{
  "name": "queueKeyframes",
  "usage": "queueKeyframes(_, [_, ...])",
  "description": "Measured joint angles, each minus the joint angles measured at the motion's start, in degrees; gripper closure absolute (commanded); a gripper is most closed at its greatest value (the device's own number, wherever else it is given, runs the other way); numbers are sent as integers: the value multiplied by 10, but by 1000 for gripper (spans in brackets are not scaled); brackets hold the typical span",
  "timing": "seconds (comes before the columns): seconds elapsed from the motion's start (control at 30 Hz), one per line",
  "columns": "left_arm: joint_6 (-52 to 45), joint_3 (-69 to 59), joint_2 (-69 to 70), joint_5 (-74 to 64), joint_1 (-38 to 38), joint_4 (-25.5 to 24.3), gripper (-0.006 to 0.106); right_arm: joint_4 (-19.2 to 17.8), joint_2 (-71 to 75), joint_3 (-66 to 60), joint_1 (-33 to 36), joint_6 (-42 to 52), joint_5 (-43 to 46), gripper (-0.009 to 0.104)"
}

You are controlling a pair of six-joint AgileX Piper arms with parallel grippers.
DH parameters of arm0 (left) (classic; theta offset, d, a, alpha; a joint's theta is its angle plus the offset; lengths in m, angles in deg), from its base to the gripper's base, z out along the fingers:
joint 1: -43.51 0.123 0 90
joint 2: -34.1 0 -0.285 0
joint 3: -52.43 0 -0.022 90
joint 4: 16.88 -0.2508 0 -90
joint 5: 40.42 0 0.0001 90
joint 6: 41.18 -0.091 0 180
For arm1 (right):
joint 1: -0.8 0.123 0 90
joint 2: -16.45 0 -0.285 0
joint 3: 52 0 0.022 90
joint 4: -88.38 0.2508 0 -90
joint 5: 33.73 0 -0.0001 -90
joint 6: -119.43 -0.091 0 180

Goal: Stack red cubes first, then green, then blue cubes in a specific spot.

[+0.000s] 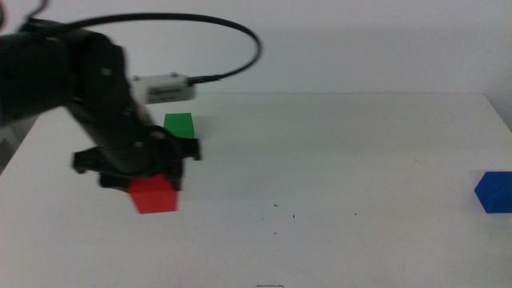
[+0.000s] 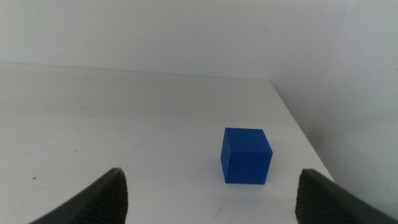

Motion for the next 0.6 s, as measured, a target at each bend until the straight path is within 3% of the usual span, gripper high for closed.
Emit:
queueKeyframes(0.37, [62, 83, -102, 6, -122, -16, 102, 0, 0, 0, 0, 0, 0, 3])
queueKeyframes(0.6, [67, 153, -190, 15, -161, -16, 102, 0, 0, 0, 0, 0, 0, 3])
